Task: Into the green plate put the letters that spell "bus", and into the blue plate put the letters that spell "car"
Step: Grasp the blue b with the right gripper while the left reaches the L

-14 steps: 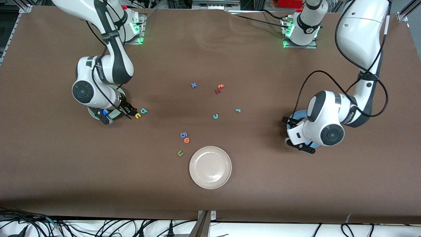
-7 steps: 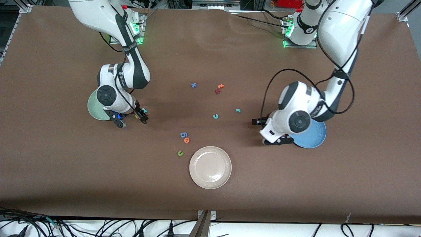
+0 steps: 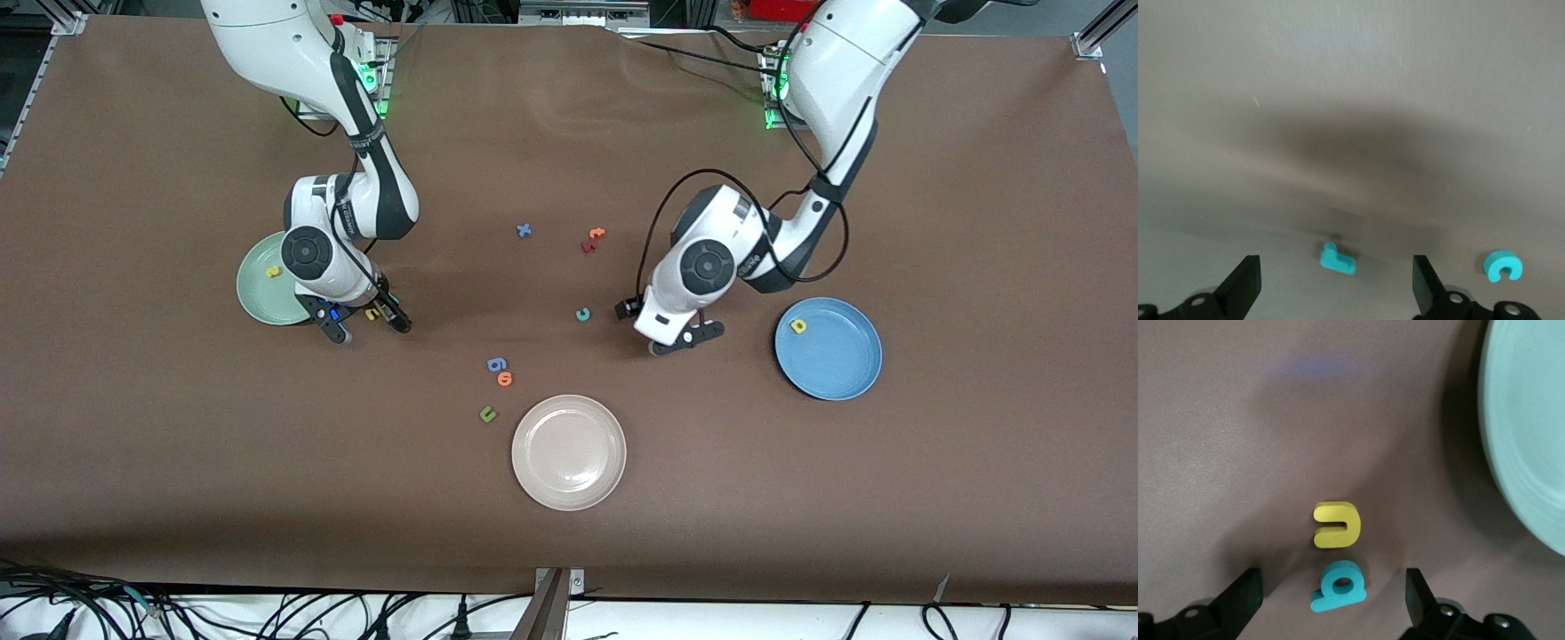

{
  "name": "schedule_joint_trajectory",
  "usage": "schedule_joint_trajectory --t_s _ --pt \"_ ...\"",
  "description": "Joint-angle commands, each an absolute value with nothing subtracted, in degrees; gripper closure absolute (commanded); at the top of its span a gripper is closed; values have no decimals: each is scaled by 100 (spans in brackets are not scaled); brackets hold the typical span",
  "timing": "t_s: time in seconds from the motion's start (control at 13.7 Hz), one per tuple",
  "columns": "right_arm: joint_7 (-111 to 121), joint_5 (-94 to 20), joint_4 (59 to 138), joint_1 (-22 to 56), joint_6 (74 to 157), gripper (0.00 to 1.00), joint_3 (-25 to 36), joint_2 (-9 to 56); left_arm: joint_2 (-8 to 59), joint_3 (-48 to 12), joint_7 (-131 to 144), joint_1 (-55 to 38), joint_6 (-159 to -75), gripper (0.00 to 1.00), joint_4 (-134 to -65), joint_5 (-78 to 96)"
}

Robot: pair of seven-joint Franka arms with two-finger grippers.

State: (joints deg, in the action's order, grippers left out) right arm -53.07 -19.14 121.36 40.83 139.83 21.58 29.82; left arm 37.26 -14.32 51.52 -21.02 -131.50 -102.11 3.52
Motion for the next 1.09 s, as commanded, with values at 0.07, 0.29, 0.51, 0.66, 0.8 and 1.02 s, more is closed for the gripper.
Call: schedule_joint_trajectory --t_s 0.07,0.29,0.51,0.66,0.8,1.02 --pt "-5309 -2039 12199 4113 14089 31 2145 3006 3376 -1371 5440 -2311 -14156 1 -11098 360" --pt "-5247 -2030 12199 4113 14071 70 2145 3006 3155 -1371 5440 -2320 -14335 9 -11417 360" --pt "-5221 -2030 12199 4104 14019 96 2145 3006 3146 -1362 5493 -2320 -14300 22 -11400 142" --pt "-5221 -2030 12173 4113 13914 100 2145 2945 3155 -1362 5790 -2355 -14300 27 -11391 -78" --pt "-5212 -2022 12042 4113 13301 100 2171 2735 3181 -1371 6194 -2355 -14300 28 -11356 -499" --pt "-5090 -1969 11752 4096 12300 100 2494 2391 3287 -1371 6529 -2390 -14300 30 -11286 -756"
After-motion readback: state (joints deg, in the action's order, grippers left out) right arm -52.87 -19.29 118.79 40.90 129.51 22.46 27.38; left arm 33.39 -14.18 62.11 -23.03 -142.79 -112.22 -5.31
